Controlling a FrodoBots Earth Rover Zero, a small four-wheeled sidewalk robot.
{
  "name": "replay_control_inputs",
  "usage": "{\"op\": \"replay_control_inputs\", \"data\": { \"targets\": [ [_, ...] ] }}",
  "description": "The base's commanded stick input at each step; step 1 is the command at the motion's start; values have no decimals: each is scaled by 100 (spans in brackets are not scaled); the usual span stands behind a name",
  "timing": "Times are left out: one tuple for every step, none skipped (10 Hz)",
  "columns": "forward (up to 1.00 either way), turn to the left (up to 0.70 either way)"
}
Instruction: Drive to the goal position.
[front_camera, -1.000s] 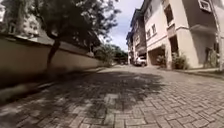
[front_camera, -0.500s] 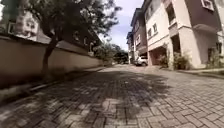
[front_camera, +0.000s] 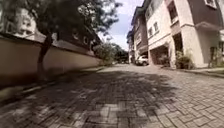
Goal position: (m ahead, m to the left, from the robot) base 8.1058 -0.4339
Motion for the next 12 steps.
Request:
{"op": "replay_control_inputs", "data": {
  "targets": [
    [50,0],
    [50,-11],
    [50,-35],
    [50,-45],
    [50,-50],
    [50,-50],
    [50,-21],
    [50,0],
    [50,0],
    [50,0],
    [50,0],
    [50,0]
  ]
}}
